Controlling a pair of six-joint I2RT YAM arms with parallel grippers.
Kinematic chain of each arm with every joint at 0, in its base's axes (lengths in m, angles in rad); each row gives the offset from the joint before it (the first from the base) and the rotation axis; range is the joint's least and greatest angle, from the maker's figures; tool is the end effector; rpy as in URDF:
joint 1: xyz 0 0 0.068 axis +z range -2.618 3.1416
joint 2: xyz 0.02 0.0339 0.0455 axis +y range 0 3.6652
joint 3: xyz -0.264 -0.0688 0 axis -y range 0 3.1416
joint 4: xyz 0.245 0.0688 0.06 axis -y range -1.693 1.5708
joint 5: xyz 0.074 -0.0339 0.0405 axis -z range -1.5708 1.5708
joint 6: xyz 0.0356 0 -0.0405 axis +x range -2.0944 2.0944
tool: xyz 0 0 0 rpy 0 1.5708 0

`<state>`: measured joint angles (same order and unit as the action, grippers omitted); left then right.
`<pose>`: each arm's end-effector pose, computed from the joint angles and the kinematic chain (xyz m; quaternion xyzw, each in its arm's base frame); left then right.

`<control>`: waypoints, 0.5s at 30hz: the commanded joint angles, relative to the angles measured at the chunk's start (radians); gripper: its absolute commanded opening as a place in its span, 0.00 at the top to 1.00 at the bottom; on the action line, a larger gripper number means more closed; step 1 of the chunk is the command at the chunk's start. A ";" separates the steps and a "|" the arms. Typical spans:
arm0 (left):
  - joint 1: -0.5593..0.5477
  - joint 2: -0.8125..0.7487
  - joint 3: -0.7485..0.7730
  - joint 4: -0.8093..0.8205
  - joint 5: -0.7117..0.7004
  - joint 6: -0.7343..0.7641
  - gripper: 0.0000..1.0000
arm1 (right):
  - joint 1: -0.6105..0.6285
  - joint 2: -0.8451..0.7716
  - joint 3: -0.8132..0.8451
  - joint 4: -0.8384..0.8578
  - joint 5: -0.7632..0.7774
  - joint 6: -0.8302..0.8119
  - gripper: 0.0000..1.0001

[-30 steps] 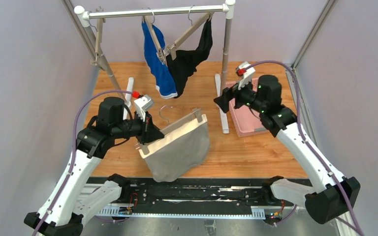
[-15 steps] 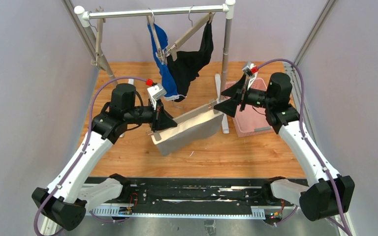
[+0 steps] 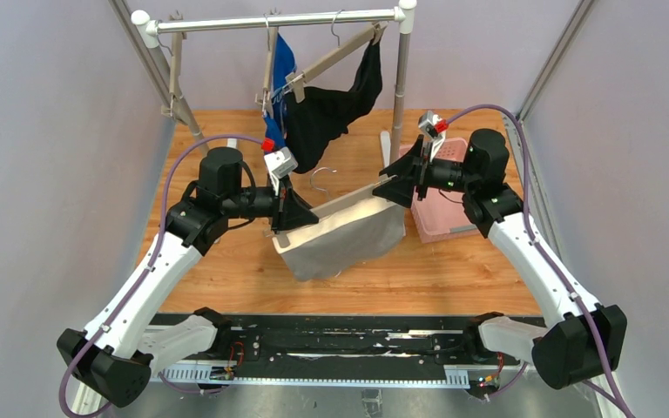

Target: Remove the underwear clipped to the hanger

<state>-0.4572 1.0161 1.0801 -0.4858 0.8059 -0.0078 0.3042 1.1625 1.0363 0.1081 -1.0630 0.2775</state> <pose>0.1785 -0.1165 0.3731 0.3798 0.7053 -0.4355 0.4106 0.2360 0.1067 0.3828 -0.3633 0.6103 0.5196 0.4750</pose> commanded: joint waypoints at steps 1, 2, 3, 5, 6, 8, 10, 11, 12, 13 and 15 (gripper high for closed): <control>-0.008 -0.016 -0.004 0.063 0.015 -0.005 1.00 | 0.017 0.006 -0.003 0.024 -0.029 0.004 0.38; -0.008 -0.015 -0.003 0.065 0.016 -0.006 1.00 | 0.016 0.006 -0.004 0.022 -0.029 0.003 0.42; -0.008 -0.014 -0.002 0.068 0.017 -0.005 1.00 | 0.016 0.007 -0.004 0.021 -0.032 0.003 0.46; -0.008 -0.011 -0.001 0.063 0.019 -0.001 1.00 | 0.016 0.006 -0.002 0.018 -0.035 0.001 0.59; -0.008 -0.009 0.000 0.058 0.018 0.003 1.00 | 0.016 0.005 0.001 0.014 -0.038 -0.001 0.70; -0.008 -0.007 -0.002 0.052 0.015 0.008 1.00 | 0.016 0.000 0.006 0.001 -0.037 -0.013 0.93; -0.008 -0.007 -0.005 0.052 0.014 0.009 1.00 | 0.017 -0.008 0.006 -0.010 -0.028 -0.026 0.99; -0.008 -0.008 -0.007 0.054 0.014 0.008 1.00 | 0.016 -0.013 0.006 -0.012 -0.027 -0.030 0.99; -0.008 -0.007 -0.007 0.055 0.014 0.008 1.00 | 0.016 -0.016 0.007 -0.014 -0.023 -0.033 0.99; -0.009 -0.007 -0.008 0.054 0.015 0.008 1.00 | 0.017 -0.017 0.010 -0.023 -0.018 -0.039 0.93; -0.008 -0.007 -0.005 0.054 0.014 0.008 1.00 | 0.017 -0.023 0.014 -0.043 0.010 -0.048 0.54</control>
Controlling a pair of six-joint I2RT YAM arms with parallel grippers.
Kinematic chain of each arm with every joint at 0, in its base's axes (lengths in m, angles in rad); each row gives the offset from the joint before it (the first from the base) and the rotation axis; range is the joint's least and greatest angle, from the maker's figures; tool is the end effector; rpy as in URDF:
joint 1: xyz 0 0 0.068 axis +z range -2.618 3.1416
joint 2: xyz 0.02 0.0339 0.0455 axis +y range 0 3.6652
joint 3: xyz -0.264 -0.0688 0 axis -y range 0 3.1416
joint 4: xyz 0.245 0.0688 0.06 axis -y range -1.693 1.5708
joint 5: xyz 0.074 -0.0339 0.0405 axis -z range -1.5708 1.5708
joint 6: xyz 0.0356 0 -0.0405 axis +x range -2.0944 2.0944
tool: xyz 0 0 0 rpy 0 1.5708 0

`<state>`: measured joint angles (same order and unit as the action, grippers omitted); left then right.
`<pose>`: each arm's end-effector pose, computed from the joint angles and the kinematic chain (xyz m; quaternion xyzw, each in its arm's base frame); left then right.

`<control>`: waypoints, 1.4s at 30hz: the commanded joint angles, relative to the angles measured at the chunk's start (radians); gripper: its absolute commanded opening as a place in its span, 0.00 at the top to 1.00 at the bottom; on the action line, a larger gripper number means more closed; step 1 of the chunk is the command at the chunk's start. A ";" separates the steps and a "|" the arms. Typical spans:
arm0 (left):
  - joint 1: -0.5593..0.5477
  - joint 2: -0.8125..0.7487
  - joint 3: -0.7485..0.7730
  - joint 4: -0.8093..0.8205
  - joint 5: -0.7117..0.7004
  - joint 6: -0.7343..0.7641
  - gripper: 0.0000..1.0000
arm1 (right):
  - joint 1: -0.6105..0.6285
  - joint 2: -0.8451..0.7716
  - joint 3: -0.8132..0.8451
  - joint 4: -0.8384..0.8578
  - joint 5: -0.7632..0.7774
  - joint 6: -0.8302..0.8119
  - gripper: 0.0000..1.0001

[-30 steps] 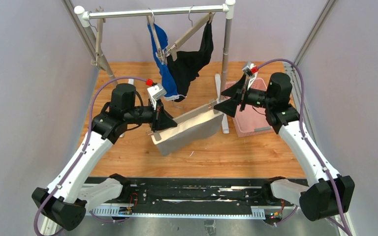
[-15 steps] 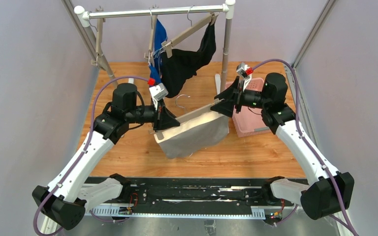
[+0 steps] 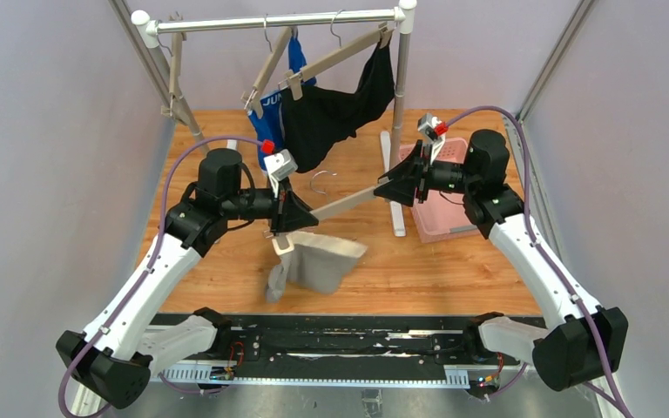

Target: Remove the underwear clipped to the hanger

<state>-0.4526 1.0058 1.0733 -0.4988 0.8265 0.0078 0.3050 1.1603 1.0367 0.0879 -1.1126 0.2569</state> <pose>0.1758 -0.1146 0.3718 0.3869 0.7014 -0.4388 0.4073 0.2335 0.1070 0.3817 -0.3813 0.6021 0.5286 0.4612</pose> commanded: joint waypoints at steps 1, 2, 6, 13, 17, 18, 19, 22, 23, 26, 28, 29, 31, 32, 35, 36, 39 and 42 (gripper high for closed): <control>-0.012 0.002 0.005 0.064 -0.006 -0.007 1.00 | 0.016 -0.026 0.013 -0.025 0.074 -0.028 0.42; -0.013 0.002 0.011 0.059 -0.006 -0.004 1.00 | 0.016 -0.034 0.011 -0.028 0.089 -0.031 0.34; -0.012 -0.003 0.044 0.027 -0.009 0.010 1.00 | 0.016 -0.081 -0.008 -0.042 0.180 -0.035 0.22; -0.013 -0.046 0.052 0.099 -0.052 -0.036 1.00 | 0.016 -0.224 -0.149 0.087 0.335 0.079 0.20; -0.012 -0.059 0.052 0.173 -0.073 -0.082 1.00 | 0.020 -0.295 -0.253 0.234 0.389 0.211 0.19; -0.012 -0.059 0.052 0.192 -0.075 -0.094 1.00 | 0.024 -0.301 -0.272 0.276 0.396 0.239 0.19; -0.013 -0.061 0.048 0.220 -0.074 -0.117 1.00 | 0.033 -0.305 -0.292 0.317 0.408 0.263 0.19; -0.013 -0.066 0.028 0.345 -0.072 -0.191 1.00 | 0.071 -0.290 -0.343 0.465 0.442 0.333 0.22; -0.013 -0.068 0.020 0.380 -0.073 -0.214 1.00 | 0.087 -0.278 -0.347 0.502 0.452 0.346 0.23; -0.013 -0.063 0.009 0.444 -0.087 -0.258 1.00 | 0.141 -0.226 -0.322 0.582 0.458 0.352 0.28; -0.012 -0.060 -0.001 0.475 -0.101 -0.277 1.00 | 0.177 -0.194 -0.307 0.637 0.465 0.354 0.29; -0.012 -0.059 -0.009 0.498 -0.108 -0.290 1.00 | 0.195 -0.181 -0.303 0.670 0.473 0.354 0.30; -0.013 -0.059 -0.025 0.543 -0.117 -0.320 1.00 | 0.218 -0.158 -0.299 0.739 0.490 0.361 0.30; -0.012 -0.057 -0.031 0.565 -0.121 -0.334 1.00 | 0.223 -0.145 -0.299 0.779 0.496 0.371 0.30; -0.013 -0.053 -0.046 0.613 -0.138 -0.370 1.00 | 0.226 -0.106 -0.302 0.914 0.506 0.427 0.29; -0.013 -0.053 -0.053 0.628 -0.144 -0.383 1.00 | 0.226 -0.095 -0.304 0.956 0.512 0.444 0.29; -0.014 -0.056 -0.089 0.710 -0.152 -0.436 1.00 | 0.226 -0.048 -0.309 1.086 0.534 0.488 0.29; -0.012 -0.051 -0.124 0.784 -0.149 -0.487 1.00 | 0.225 0.017 -0.291 1.187 0.556 0.539 0.29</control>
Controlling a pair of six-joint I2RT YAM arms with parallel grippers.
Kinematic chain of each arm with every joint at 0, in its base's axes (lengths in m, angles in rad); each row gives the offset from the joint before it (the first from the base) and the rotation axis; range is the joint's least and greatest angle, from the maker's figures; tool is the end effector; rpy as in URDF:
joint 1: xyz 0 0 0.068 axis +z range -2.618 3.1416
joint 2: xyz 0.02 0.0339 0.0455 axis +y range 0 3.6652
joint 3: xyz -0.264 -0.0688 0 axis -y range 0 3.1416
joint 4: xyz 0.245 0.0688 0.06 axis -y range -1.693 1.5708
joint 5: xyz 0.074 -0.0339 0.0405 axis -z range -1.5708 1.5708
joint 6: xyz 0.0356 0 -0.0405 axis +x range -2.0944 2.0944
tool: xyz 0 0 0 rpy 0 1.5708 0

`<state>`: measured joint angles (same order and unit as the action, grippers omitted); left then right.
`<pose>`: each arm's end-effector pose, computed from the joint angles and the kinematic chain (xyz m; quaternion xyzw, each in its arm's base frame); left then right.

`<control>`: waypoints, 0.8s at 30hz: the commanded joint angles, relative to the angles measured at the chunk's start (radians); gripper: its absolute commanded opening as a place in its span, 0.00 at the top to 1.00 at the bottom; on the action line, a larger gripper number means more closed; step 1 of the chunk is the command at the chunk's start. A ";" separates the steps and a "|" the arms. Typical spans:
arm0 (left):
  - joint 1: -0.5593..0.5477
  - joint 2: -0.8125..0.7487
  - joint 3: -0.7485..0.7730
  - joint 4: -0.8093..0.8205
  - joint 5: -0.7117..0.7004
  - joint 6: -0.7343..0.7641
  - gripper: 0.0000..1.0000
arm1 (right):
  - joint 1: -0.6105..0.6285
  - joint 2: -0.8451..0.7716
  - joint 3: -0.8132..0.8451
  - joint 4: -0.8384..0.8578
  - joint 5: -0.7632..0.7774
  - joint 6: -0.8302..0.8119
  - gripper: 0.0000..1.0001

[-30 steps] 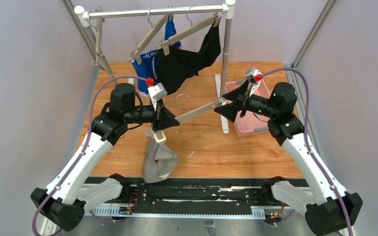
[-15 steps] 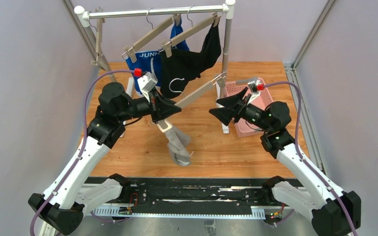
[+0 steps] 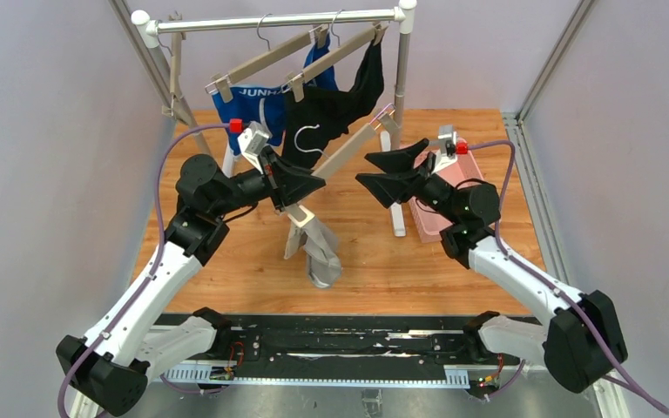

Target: Remove the underwear clipped to the hanger

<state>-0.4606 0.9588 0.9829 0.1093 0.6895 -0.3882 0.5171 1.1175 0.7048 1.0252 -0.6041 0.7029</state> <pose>0.1802 -0.1147 0.4090 0.2766 0.6101 -0.4945 0.5539 0.1964 0.1349 0.3669 -0.2220 0.4627 0.5978 0.6159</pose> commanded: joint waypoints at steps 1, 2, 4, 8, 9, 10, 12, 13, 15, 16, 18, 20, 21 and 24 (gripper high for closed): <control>-0.005 -0.001 -0.041 0.187 -0.007 -0.103 1.00 | 0.014 0.086 0.049 0.286 0.051 0.114 0.29; -0.006 0.002 -0.049 0.198 0.000 -0.112 1.00 | 0.015 0.112 0.061 0.327 0.052 0.134 0.29; -0.006 0.006 -0.064 0.224 0.011 -0.135 1.00 | 0.016 0.164 0.088 0.398 0.048 0.171 0.29; -0.006 0.005 -0.082 0.261 0.017 -0.160 1.00 | 0.030 0.240 0.143 0.451 0.044 0.200 0.30; -0.006 0.005 -0.082 0.262 0.017 -0.160 1.00 | 0.036 0.252 0.151 0.456 0.042 0.197 0.30; -0.006 0.004 -0.082 0.262 0.018 -0.161 1.00 | 0.041 0.257 0.160 0.452 0.040 0.192 0.30; -0.006 0.006 -0.082 0.262 0.019 -0.161 1.00 | 0.050 0.259 0.174 0.423 0.038 0.171 0.32; -0.008 0.006 -0.082 0.262 0.018 -0.161 1.00 | 0.055 0.258 0.180 0.409 0.038 0.161 0.35; -0.008 0.008 -0.082 0.265 0.017 -0.162 1.00 | 0.061 0.254 0.183 0.394 0.037 0.145 0.37; -0.009 0.010 -0.084 0.268 0.017 -0.165 1.00 | 0.064 0.251 0.185 0.387 0.036 0.139 0.38; -0.011 0.017 -0.085 0.271 0.014 -0.165 1.00 | 0.067 0.246 0.191 0.368 0.034 0.132 0.39; -0.013 0.021 -0.087 0.272 0.009 -0.164 1.00 | 0.071 0.243 0.200 0.347 0.026 0.124 0.41; -0.013 0.022 -0.086 0.275 0.009 -0.164 1.00 | 0.074 0.242 0.205 0.337 0.021 0.121 0.44; -0.018 0.030 -0.087 0.283 0.003 -0.166 1.00 | 0.086 0.242 0.212 0.314 0.020 0.109 0.45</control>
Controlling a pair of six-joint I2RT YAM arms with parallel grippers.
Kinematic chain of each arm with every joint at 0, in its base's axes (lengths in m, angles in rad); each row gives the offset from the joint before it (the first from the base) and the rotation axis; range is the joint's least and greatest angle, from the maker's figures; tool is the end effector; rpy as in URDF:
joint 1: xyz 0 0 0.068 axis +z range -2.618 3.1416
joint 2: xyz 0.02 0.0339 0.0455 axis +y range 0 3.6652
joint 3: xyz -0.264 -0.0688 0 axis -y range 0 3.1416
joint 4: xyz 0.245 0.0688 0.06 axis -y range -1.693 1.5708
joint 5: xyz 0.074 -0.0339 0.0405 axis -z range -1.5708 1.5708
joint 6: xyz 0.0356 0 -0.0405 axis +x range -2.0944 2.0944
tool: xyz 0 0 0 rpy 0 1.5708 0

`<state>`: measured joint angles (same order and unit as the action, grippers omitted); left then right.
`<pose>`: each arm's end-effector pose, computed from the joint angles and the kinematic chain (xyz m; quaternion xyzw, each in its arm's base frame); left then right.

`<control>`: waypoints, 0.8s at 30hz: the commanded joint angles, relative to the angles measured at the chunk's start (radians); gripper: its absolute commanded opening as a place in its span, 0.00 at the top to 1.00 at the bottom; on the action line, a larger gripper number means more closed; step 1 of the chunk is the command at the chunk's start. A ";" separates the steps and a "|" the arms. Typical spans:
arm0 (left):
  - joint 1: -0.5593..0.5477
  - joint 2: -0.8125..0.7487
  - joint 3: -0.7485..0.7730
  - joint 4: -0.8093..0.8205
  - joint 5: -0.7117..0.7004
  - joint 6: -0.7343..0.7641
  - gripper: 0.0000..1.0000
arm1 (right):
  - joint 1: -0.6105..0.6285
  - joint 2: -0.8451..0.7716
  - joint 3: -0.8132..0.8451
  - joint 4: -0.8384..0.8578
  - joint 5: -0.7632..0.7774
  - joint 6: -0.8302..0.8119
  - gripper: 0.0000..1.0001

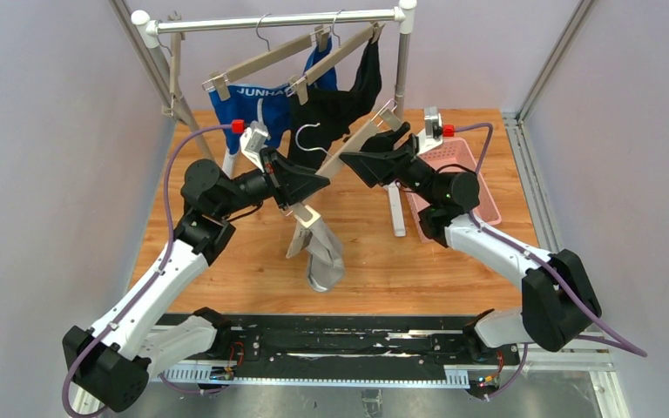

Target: Remove the underwear clipped to the hanger

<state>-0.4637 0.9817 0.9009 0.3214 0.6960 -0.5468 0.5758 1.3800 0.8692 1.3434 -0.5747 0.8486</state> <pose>0.1872 -0.1192 0.3972 0.2440 0.5908 -0.5422 0.5454 0.2267 0.1703 0.3821 -0.2148 0.3787 0.6619 0.6102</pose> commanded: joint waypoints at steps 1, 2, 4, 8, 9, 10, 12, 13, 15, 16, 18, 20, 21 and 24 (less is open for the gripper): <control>-0.016 0.009 -0.004 0.073 -0.004 -0.007 1.00 | 0.028 -0.020 0.049 -0.007 -0.010 -0.041 0.45; -0.019 0.012 -0.003 0.073 -0.004 -0.007 1.00 | 0.030 -0.017 0.050 -0.007 -0.009 -0.042 0.45; -0.022 0.015 -0.003 0.078 -0.004 -0.007 1.00 | 0.035 -0.010 0.060 -0.005 -0.008 -0.040 0.44; -0.026 0.017 -0.006 0.084 -0.007 -0.007 1.00 | 0.046 0.008 0.082 -0.010 -0.012 -0.042 0.57; -0.026 0.016 -0.007 0.084 -0.008 -0.006 1.00 | 0.048 0.011 0.086 -0.017 -0.015 -0.042 0.64; -0.026 0.013 -0.009 0.084 -0.010 -0.005 1.00 | 0.048 0.011 0.090 -0.027 -0.017 -0.045 0.73; -0.026 0.010 -0.014 0.084 -0.014 -0.006 1.00 | 0.051 0.004 0.093 -0.055 -0.012 -0.059 0.94; -0.026 0.010 -0.016 0.084 -0.016 -0.006 1.00 | 0.053 -0.002 0.092 -0.075 -0.005 -0.070 0.99; -0.026 0.011 -0.021 0.084 -0.019 -0.010 1.00 | 0.059 -0.018 0.083 -0.104 0.015 -0.101 1.00; -0.026 0.012 -0.024 0.084 -0.020 -0.011 1.00 | 0.063 -0.026 0.070 -0.107 0.027 -0.116 1.00; -0.026 0.011 -0.031 0.084 -0.030 -0.015 0.98 | 0.065 -0.045 0.047 -0.101 0.048 -0.137 0.99; -0.026 0.012 -0.041 0.076 -0.045 -0.021 0.92 | 0.067 -0.063 0.030 -0.103 0.057 -0.150 0.99; -0.026 0.012 -0.046 0.071 -0.053 -0.024 0.88 | 0.066 -0.070 0.024 -0.112 0.062 -0.157 0.99; -0.026 0.012 -0.053 0.041 -0.082 -0.028 0.83 | 0.065 -0.091 0.021 -0.152 0.057 -0.176 0.99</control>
<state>-0.4797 0.9932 0.8661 0.4232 0.6769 -0.5495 0.6243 1.3270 0.8974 1.2201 -0.5426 0.8200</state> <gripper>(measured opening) 0.133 0.087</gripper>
